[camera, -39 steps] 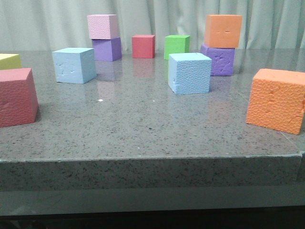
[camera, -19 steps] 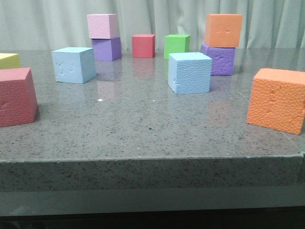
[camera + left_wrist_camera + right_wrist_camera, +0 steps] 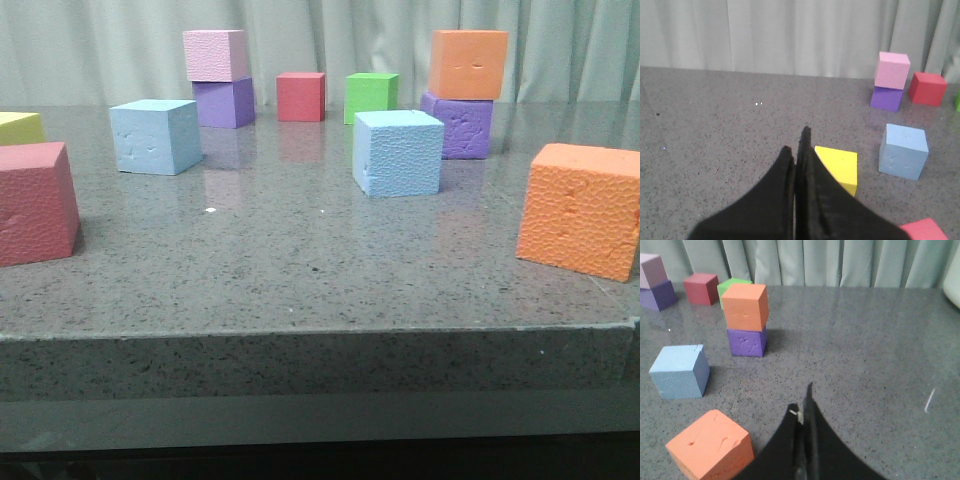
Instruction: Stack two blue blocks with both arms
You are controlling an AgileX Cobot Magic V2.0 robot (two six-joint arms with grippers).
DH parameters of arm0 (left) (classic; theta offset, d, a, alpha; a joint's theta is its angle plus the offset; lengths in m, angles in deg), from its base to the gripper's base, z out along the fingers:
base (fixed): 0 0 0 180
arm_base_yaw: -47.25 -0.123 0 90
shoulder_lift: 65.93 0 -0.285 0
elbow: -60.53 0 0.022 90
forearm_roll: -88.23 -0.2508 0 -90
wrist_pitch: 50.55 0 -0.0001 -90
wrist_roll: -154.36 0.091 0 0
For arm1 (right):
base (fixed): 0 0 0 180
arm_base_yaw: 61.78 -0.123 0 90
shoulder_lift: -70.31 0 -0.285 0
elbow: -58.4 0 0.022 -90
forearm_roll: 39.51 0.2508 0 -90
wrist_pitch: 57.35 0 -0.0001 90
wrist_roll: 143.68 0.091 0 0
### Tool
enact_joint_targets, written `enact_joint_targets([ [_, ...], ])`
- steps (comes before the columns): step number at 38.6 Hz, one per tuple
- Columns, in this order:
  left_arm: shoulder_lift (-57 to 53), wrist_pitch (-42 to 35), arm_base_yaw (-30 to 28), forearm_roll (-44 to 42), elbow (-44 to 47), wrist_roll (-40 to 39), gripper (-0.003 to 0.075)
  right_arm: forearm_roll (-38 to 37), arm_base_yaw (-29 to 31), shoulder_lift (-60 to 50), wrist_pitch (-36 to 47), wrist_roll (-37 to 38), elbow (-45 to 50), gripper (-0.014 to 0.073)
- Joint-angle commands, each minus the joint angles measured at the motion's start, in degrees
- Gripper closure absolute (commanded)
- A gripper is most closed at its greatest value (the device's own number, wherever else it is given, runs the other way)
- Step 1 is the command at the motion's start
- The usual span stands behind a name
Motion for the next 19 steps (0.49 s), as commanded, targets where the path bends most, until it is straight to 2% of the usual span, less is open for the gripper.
enact_joint_targets([
  [1, 2.0, -3.3, -0.1, 0.4, -2.7, -0.4, 0.0741, -0.2, 0.3, 2.8, 3.1, -0.1, -2.7, 0.0664],
  [8, 2.4, -3.3, -0.1, 0.4, -2.7, -0.4, 0.0738, -0.2, 0.3, 3.0, 3.4, -0.1, -2.7, 0.0661],
  [11, 2.4, -3.3, -0.1, 0.4, -2.7, -0.4, 0.0689, -0.2, 0.3, 3.0, 3.4, -0.1, -2.7, 0.0602],
  [13, 2.4, -3.3, -0.1, 0.4, -2.7, -0.4, 0.0584, -0.2, 0.3, 3.0, 3.4, -0.1, -2.7, 0.0518],
  [15, 2.4, -3.3, -0.1, 0.4, -2.7, -0.4, 0.0463, -0.2, 0.3, 3.0, 3.4, -0.1, -2.7, 0.0397],
  [18, 2.4, -3.3, -0.1, 0.4, -2.7, -0.4, 0.0199, -0.2, 0.3, 3.0, 3.4, -0.1, -2.7, 0.0214],
  [19, 2.4, -3.3, -0.1, 0.4, -2.7, -0.4, 0.0140, -0.2, 0.3, 3.0, 3.4, -0.1, -2.7, 0.0145],
])
